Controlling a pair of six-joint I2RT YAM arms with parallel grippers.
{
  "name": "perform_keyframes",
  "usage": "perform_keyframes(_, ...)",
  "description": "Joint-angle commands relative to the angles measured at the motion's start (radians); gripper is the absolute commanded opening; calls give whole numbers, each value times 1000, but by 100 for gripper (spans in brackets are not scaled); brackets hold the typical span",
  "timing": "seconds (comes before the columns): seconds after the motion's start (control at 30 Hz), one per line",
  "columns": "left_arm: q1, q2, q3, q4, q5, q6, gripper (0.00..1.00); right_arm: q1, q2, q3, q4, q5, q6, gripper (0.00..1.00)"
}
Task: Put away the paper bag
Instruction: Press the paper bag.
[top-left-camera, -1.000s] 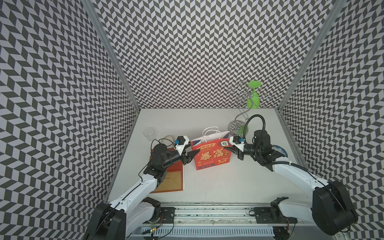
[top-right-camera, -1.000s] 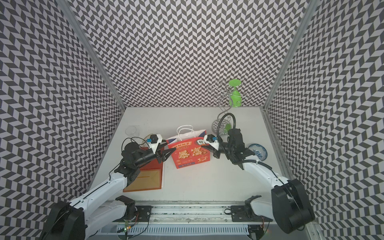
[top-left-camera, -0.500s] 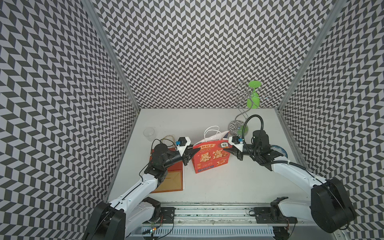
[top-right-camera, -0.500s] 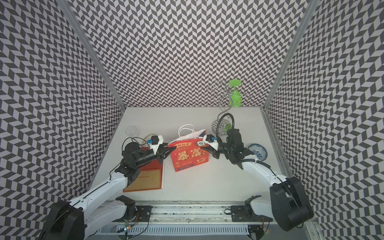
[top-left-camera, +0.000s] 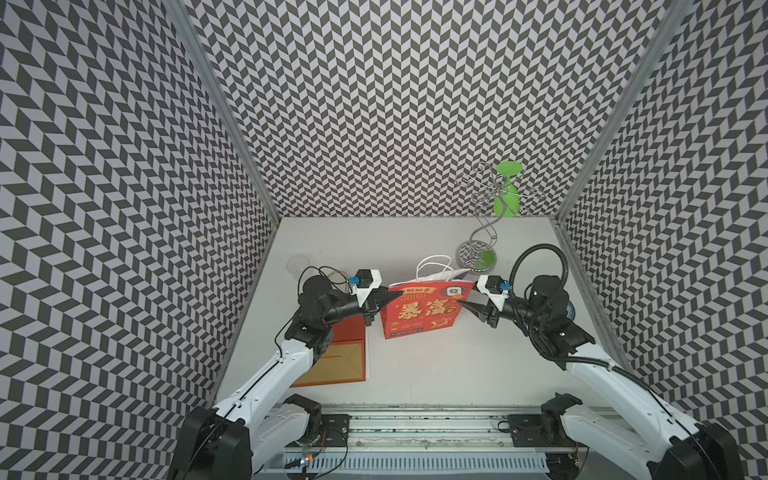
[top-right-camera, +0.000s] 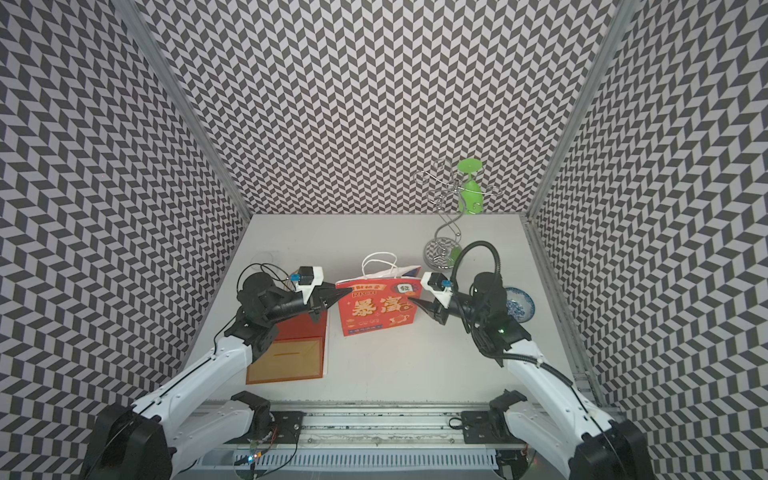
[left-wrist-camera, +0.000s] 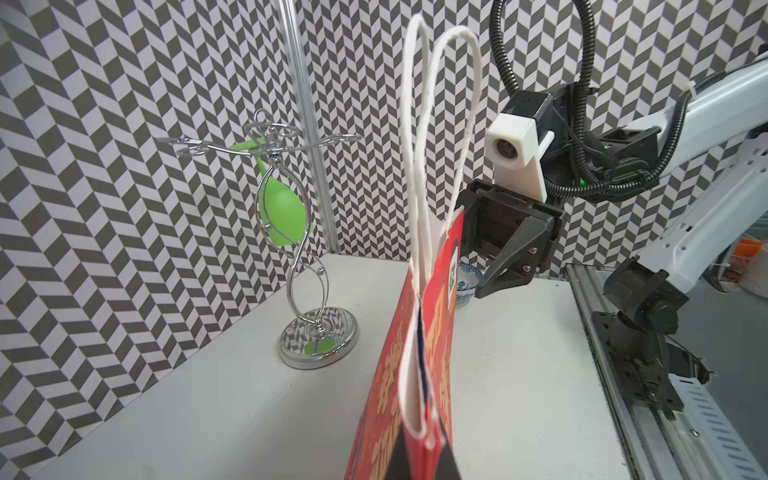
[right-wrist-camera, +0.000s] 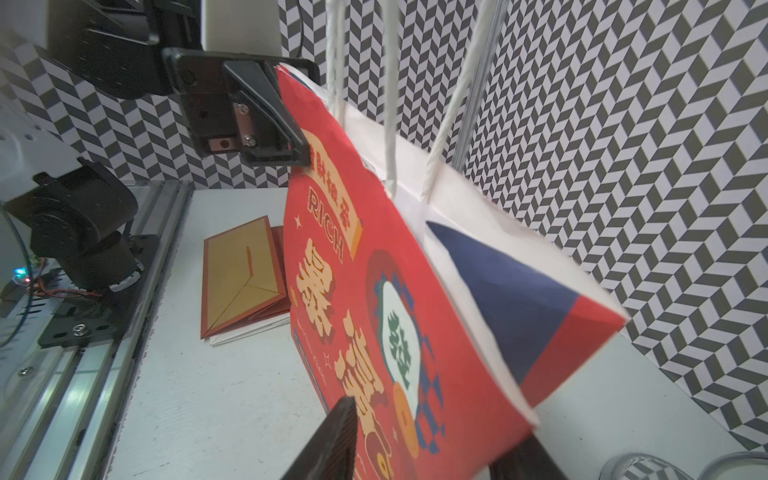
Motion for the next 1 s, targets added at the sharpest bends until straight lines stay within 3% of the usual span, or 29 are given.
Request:
perform_keyframes(0.0, 10, -23, 60, 2, 139, -37, 0, 6, -116, -62, 52, -11, 37, 52)
perform_keyframes(0.13, 16, -37, 83, 46, 224, -108, 0, 6, -276, -127, 105, 45, 104, 54)
perform_keyframes(0.3, 26, -50, 69, 304, 276, -349, 0, 6, -355, -112, 1, 34, 91, 54)
perform_keyframes(0.5, 41, -47, 50, 556, 253, -569, 0, 6, -404, -83, -156, -104, 49, 54)
perform_keyframes(0.6, 64, -28, 28, 718, 252, -697, 0, 6, -444, -94, -197, -104, 27, 54)
perform_keyframes(0.73, 96, 12, -15, 977, 235, -890, 0, 6, -495, -132, -173, -103, 11, 54)
perform_keyframes(0.97, 141, 130, -32, 1384, 207, -1207, 0, 7, -455, -137, -159, -214, 12, 50)
